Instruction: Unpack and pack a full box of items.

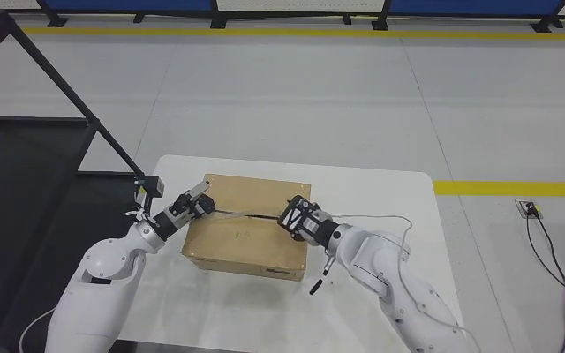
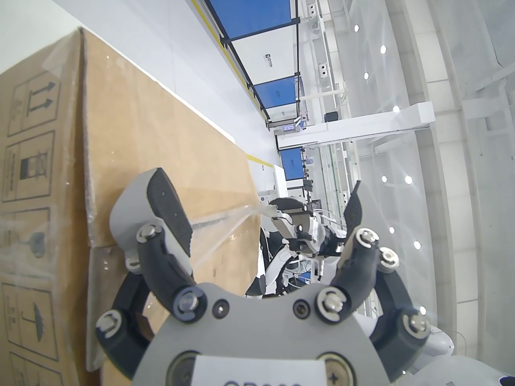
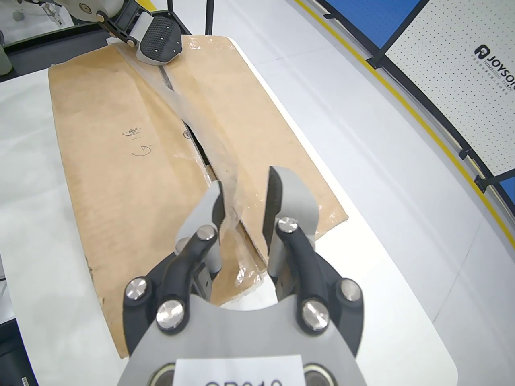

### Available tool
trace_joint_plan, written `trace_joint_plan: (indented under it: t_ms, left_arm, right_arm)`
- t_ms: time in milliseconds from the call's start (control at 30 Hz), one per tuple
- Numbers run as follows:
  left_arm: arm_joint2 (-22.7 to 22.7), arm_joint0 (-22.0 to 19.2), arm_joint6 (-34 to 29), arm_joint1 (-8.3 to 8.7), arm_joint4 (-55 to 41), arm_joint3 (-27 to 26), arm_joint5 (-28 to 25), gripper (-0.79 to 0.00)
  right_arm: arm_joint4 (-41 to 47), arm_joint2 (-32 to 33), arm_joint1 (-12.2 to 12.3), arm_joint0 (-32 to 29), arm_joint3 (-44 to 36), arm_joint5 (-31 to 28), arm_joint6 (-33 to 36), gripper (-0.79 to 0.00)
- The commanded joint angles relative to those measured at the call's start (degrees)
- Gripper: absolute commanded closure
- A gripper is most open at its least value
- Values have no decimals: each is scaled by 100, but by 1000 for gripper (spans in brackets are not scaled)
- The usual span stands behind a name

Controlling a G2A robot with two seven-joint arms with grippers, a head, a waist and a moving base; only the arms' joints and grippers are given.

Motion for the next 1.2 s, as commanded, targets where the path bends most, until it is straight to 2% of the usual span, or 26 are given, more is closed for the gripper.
trace_joint_plan:
  t_ms: [0, 100, 167, 367, 433, 700, 867, 1000, 1033, 1067, 1133, 1167]
  left_arm:
    - [4, 3, -11, -2, -14, 4, 3, -785]
    - [10, 13, -18, -3, -14, -10, 0, -785]
    - [18, 23, -25, -5, -19, -22, 2, -785]
    - [36, 62, -27, -9, -10, -94, 1, -785]
    - [38, 82, -30, -10, -17, -116, 1, -785]
    - [32, 143, -28, -9, -7, -181, 17, -785]
    - [15, 191, -28, -6, -7, -245, 10, -785]
    - [3, 232, -15, -6, -17, -308, 15, -785]
    - [1, 243, -13, -5, -20, -326, 17, -785]
    - [-2, 255, -11, -5, -28, -344, 17, -785]
    - [-9, 281, -7, -4, -20, -381, 12, -785]
    - [-13, 292, -9, -4, -30, -397, 10, -785]
  right_arm:
    - [14, 31, 4, -25, -32, 14, -20, -603]
    - [29, 110, 19, -102, -124, 12, -75, -720]
    - [61, 176, 30, -172, -220, 33, -161, -754]
    - [291, 522, 83, -479, -498, 47, -706, -785]
    - [327, 604, 98, -560, -544, 38, -840, -767]
    - [324, 586, 82, -606, -599, 320, -895, -785]
    - [794, 421, 53, -396, -383, -164, -679, -785]
    - [1926, 348, 35, -71, 51, -1260, -540, -785]
    - [2178, 357, 33, 12, 183, -1462, -549, -650]
    - [2345, 348, 31, 82, 278, -1624, -561, -453]
    - [2536, 323, 33, 158, 375, -2008, -723, -206]
    - [2555, 307, 38, 178, 415, -2186, -771, 0]
